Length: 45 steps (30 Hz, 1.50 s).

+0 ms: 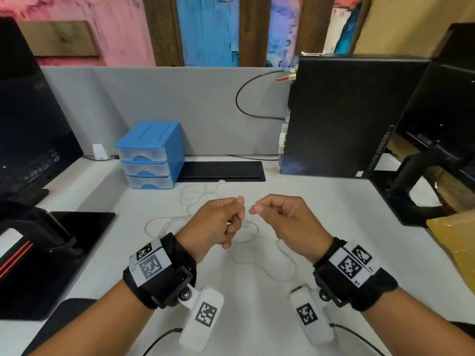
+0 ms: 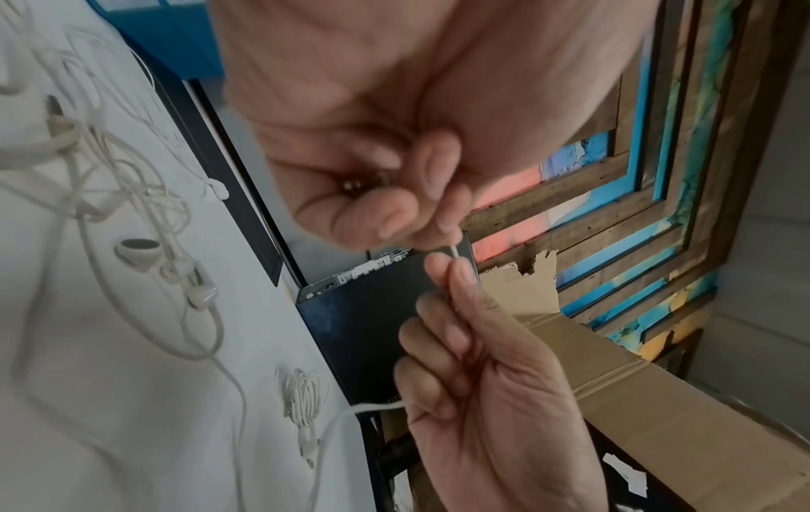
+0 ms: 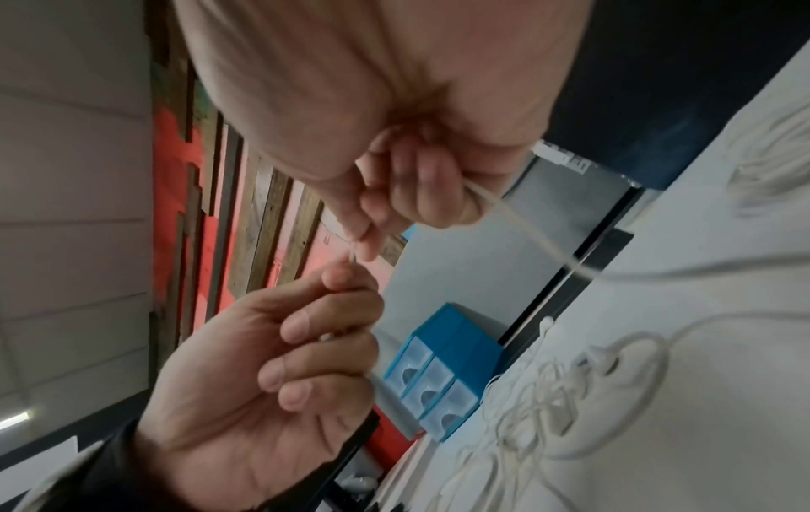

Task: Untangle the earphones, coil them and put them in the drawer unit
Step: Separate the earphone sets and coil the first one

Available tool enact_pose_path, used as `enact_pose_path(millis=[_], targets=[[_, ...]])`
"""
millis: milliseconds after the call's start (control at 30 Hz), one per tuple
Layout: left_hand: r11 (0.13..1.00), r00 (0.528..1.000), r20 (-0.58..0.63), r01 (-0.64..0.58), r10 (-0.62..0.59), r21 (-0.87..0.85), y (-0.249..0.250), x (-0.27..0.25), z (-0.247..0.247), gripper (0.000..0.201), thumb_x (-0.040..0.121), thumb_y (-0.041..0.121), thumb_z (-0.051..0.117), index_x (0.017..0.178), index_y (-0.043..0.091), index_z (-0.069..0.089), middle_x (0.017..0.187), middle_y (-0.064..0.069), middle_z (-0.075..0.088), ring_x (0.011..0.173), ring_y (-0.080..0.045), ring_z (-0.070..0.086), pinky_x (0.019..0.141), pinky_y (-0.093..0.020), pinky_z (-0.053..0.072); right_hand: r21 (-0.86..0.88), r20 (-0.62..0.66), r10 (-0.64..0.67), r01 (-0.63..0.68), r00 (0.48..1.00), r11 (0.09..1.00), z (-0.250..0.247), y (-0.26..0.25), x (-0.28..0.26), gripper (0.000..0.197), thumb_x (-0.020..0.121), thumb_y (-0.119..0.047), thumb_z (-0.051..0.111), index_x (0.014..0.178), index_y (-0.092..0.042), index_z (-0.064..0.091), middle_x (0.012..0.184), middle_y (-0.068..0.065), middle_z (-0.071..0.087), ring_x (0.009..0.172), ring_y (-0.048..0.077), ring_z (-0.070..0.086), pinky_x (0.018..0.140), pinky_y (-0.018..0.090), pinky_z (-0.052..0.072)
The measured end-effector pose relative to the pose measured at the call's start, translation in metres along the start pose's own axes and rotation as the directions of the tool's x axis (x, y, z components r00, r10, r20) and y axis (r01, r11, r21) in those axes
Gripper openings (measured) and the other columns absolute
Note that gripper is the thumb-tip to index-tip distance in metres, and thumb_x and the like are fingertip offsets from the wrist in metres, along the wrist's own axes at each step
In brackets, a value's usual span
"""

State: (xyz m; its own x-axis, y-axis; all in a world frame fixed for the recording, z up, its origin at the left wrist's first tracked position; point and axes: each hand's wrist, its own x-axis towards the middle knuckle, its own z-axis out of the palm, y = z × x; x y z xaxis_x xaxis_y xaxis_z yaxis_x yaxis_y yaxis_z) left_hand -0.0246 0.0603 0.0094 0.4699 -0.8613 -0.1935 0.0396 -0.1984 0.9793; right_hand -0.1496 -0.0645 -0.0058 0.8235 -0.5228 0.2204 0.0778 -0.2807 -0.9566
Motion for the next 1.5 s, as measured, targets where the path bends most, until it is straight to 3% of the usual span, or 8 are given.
enact_pose_path(millis=[300, 400, 500, 633, 900, 1133, 1367, 1500], targets=[[0.986, 0.994, 0.043, -0.095, 0.102, -0.137, 0.004, -0.004, 0.003, 0.026, 0.097, 0.027, 0.054, 0.083, 0.012, 0.069, 0.080, -0.004, 0.071, 0.061, -0.016, 0.062, 0.059, -0.023, 0.050, -0.089, -0.314, -0.048, 0.021, 0.948, 0.996, -0.015, 0.024, 0.014, 0.011, 0.091, -0.012, 0.067, 0.091, -0.012, 0.078, 0.078, -0.005, 0.073, 0.063, 0.000, 0.058, 0.066, 0.017, 0.045], [0.974, 0.993, -0.005, -0.117, 0.119, -0.195, 0.008, -0.005, 0.003, 0.021, 0.092, 0.031, 0.059, 0.088, 0.016, 0.073, 0.091, -0.002, 0.076, 0.065, -0.015, 0.069, 0.058, -0.022, 0.053, -0.222, -0.174, -0.064, 0.024, 0.983, 0.975, -0.005, 0.033, 0.009, 0.013, 0.092, -0.017, 0.067, 0.088, -0.019, 0.079, 0.080, -0.006, 0.076, 0.067, 0.012, 0.063, 0.069, 0.028, 0.050], [0.950, 0.985, -0.086, -0.167, 0.149, -0.264, 0.007, -0.002, 0.001, 0.022, 0.090, 0.029, 0.061, 0.095, 0.012, 0.073, 0.095, -0.006, 0.077, 0.077, -0.017, 0.074, 0.065, -0.021, 0.057, -0.329, 0.084, -0.050, 0.075, 0.995, 0.941, 0.014, 0.027, -0.007, 0.021, 0.094, -0.021, 0.064, 0.077, -0.025, 0.075, 0.055, -0.019, 0.059, 0.051, 0.003, 0.047, 0.058, 0.019, 0.039], [0.931, 0.969, -0.147, -0.235, 0.200, -0.279, 0.001, 0.002, -0.004, 0.023, 0.095, 0.019, 0.057, 0.109, 0.005, 0.070, 0.103, -0.010, 0.076, 0.099, -0.022, 0.072, 0.083, -0.025, 0.058, -0.355, 0.270, -0.110, 0.205, 0.957, 0.912, 0.025, 0.005, -0.021, 0.031, 0.098, -0.023, 0.057, 0.074, -0.006, 0.065, 0.054, -0.008, 0.046, 0.052, 0.006, 0.040, 0.057, 0.020, 0.035], [0.948, 0.946, 0.053, -0.320, 0.319, -0.001, -0.001, -0.001, 0.002, 0.024, 0.099, 0.013, 0.053, 0.106, -0.001, 0.071, 0.097, -0.021, 0.073, 0.088, -0.022, 0.069, 0.085, -0.034, 0.055, -0.356, 0.131, -0.313, 0.339, 0.941, 0.871, 0.003, -0.042, -0.017, 0.020, 0.096, -0.020, 0.052, 0.090, -0.014, 0.070, 0.075, -0.011, 0.066, 0.069, 0.010, 0.062, 0.065, 0.022, 0.049], [0.946, 0.949, 0.172, -0.220, 0.264, -0.237, 0.011, -0.014, 0.008, 0.024, 0.098, 0.010, 0.047, 0.104, 0.006, 0.069, 0.082, -0.003, 0.070, 0.081, -0.021, 0.070, 0.083, -0.030, 0.054, -0.272, -0.111, -0.288, 0.250, 0.951, 0.929, -0.014, -0.020, 0.000, 0.019, 0.095, -0.010, 0.059, 0.085, -0.018, 0.073, 0.077, -0.009, 0.071, 0.068, 0.005, 0.061, 0.066, 0.014, 0.047], [0.882, 0.955, 0.001, -0.274, 0.297, -0.383, 0.012, -0.007, 0.003, 0.027, 0.087, 0.015, 0.058, 0.110, 0.005, 0.068, 0.107, -0.016, 0.074, 0.104, -0.027, 0.071, 0.091, -0.030, 0.056, -0.279, 0.201, -0.056, 0.112, 0.978, 0.954, 0.023, 0.005, -0.018, 0.028, 0.097, -0.016, 0.057, 0.074, -0.026, 0.070, 0.056, -0.019, 0.053, 0.055, 0.000, 0.044, 0.059, 0.019, 0.038], [0.915, 0.906, -0.147, -0.404, 0.396, -0.022, 0.004, 0.001, -0.006, 0.021, 0.098, 0.010, 0.053, 0.102, 0.008, 0.073, 0.100, -0.007, 0.077, 0.100, -0.014, 0.071, 0.093, -0.024, 0.052, -0.346, 0.326, -0.087, 0.204, 0.941, 0.916, 0.031, -0.009, -0.028, 0.021, 0.100, -0.021, 0.053, 0.092, -0.015, 0.071, 0.059, -0.021, 0.052, 0.058, 0.004, 0.048, 0.062, 0.018, 0.039]])
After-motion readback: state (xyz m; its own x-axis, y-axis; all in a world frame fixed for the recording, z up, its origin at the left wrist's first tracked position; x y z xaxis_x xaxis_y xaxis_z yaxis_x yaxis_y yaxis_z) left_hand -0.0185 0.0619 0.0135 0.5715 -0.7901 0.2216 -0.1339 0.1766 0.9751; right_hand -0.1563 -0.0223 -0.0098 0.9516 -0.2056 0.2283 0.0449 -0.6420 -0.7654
